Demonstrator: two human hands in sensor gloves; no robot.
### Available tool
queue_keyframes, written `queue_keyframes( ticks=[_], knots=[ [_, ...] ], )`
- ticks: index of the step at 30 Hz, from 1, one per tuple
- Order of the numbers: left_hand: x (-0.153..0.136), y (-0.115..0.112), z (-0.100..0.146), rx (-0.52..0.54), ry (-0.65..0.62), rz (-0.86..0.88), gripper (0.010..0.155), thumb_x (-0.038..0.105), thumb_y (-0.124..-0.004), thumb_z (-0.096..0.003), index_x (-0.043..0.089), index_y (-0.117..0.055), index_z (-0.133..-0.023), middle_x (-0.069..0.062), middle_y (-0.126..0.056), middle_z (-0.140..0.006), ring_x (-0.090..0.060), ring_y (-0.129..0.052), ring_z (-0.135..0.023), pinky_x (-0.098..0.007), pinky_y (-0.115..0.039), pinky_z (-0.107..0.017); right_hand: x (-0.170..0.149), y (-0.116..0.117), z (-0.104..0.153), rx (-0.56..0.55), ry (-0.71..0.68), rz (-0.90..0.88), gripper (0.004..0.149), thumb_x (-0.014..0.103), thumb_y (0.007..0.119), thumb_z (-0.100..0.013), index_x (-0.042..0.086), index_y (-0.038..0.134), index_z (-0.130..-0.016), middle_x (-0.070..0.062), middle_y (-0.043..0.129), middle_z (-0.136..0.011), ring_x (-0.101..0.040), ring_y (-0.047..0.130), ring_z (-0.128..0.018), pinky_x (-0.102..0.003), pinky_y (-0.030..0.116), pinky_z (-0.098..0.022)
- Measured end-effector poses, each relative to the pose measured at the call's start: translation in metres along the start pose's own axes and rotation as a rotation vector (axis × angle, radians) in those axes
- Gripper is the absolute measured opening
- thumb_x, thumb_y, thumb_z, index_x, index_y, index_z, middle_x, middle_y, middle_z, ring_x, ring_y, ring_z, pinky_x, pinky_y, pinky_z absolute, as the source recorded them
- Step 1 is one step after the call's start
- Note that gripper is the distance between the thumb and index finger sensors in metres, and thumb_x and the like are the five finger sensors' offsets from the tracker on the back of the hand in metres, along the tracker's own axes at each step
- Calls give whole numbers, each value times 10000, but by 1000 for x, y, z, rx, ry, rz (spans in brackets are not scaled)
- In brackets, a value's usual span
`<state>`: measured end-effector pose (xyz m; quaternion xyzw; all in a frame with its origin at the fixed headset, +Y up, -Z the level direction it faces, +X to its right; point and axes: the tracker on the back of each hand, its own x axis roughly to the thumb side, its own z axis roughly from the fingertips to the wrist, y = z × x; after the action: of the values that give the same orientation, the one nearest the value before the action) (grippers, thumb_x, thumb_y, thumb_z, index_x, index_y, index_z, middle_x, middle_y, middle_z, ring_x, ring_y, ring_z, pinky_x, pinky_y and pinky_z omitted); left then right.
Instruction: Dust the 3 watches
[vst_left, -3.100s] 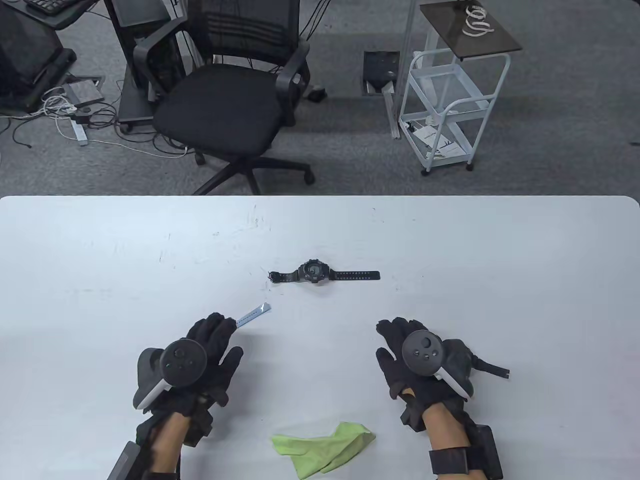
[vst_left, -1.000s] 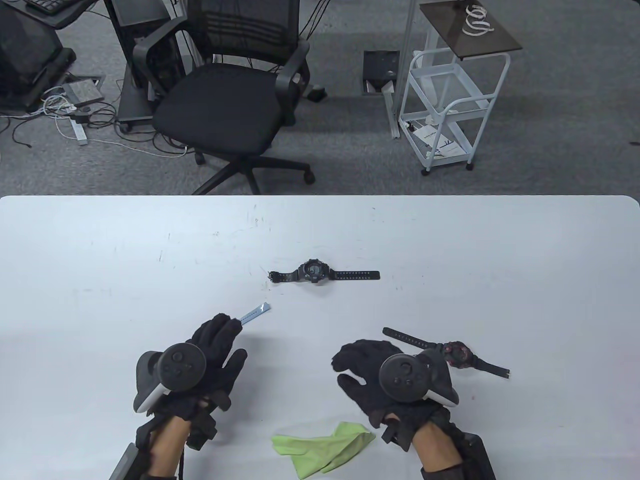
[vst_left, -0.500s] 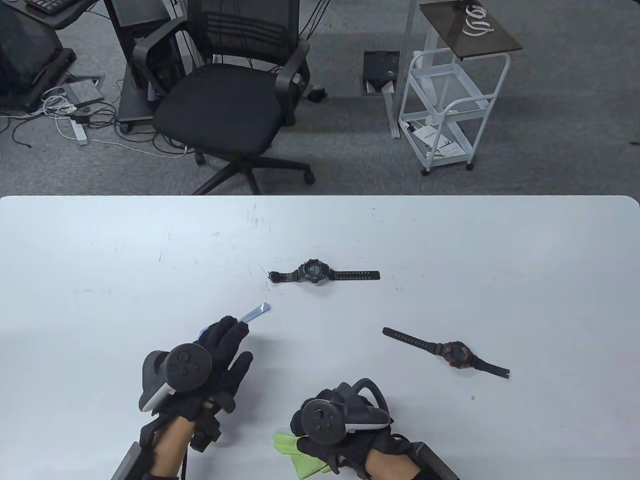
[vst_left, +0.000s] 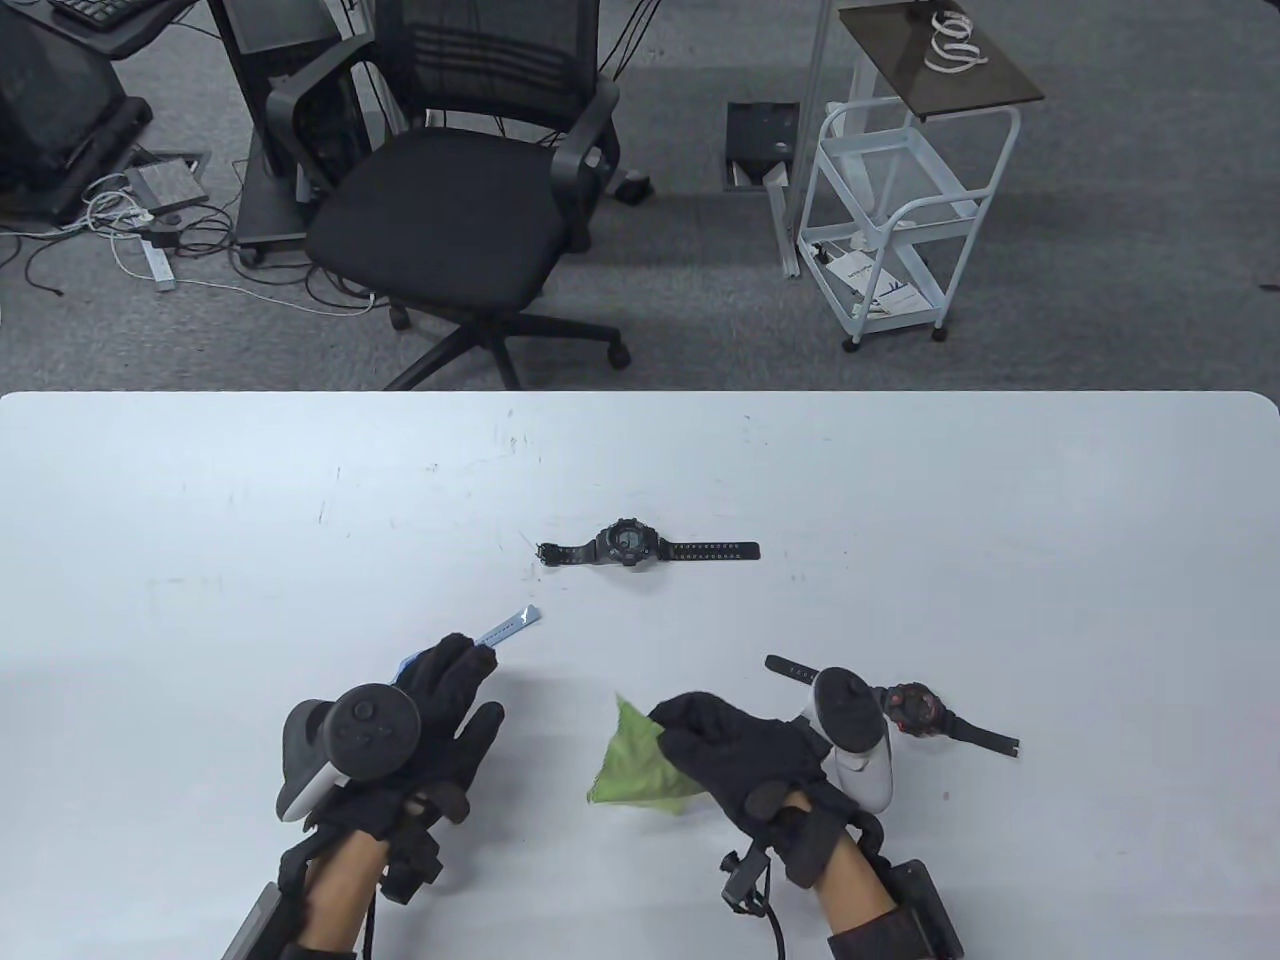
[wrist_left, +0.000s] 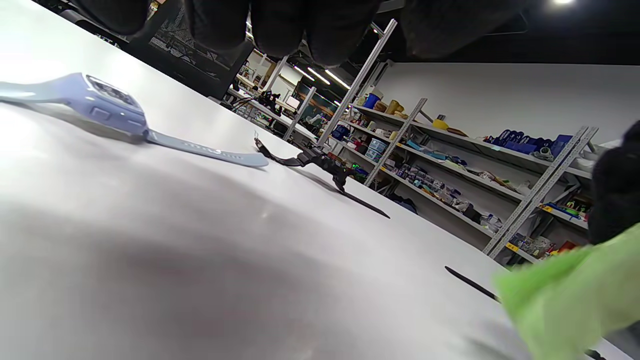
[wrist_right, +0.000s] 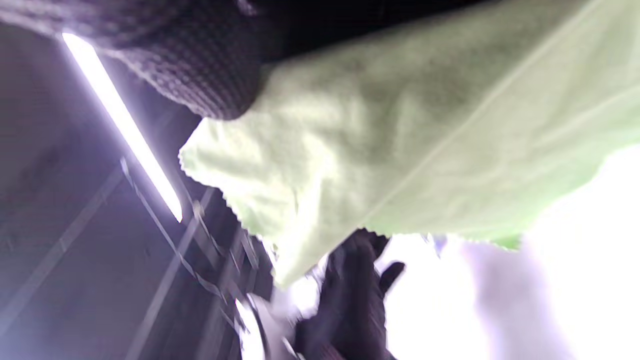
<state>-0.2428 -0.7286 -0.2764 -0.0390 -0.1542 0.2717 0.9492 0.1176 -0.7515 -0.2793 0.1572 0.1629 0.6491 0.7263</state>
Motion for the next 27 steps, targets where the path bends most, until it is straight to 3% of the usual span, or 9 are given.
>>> queue_keyframes(
  ticks=[6, 14, 17, 21, 27],
  knots=[
    [-1, 1, 0, 12, 6, 8, 687, 510, -677, -562, 164, -554, -1141, -154, -493, -1209, -475, -490, -1093, -765, -469, -691, -3, -37, 11, -235, -12, -125, 475, 439, 776, -499, 177, 773, -895, -104, 871, -899, -317, 980, -719, -597, 764, -539],
    [0, 8, -11, 80, 20, 45, 654, 468, -728, -564, 164, -598, -1128, -152, -569, -1192, -478, -569, -1074, -766, -505, -685, -2, -47, 19, -382, -10, -232, 479, 441, 755, -506, 178, 744, -906, -104, 857, -903, -297, 990, -703, -579, 781, -529],
    [6, 13, -32, 78, 44, 63, 624, 434, -754, -566, 160, -641, -1115, -159, -622, -1174, -482, -614, -1057, -768, -523, -683, -3, -51, 20, -429, -7, -253, 481, 444, 751, -507, 177, 741, -906, -102, 857, -902, -292, 992, -700, -577, 784, -526],
    [18, 14, -78, 47, 78, -38, 603, 417, -760, -565, 187, -649, -1111, -134, -646, -1170, -458, -646, -1055, -753, -539, -698, -4, -54, 20, -437, -8, -312, 480, 445, 745, -510, 179, 735, -909, -100, 850, -907, -293, 984, -709, -581, 777, -533],
    [27, -4, -151, -22, 129, -101, 594, 395, -750, -565, 204, -633, -1115, -117, -630, -1176, -451, -625, -1064, -750, -533, -701, -4, -56, 18, -408, -26, -353, 478, 445, 734, -516, 182, 728, -916, -94, 840, -918, -297, 967, -730, -589, 758, -549]
  ],
)
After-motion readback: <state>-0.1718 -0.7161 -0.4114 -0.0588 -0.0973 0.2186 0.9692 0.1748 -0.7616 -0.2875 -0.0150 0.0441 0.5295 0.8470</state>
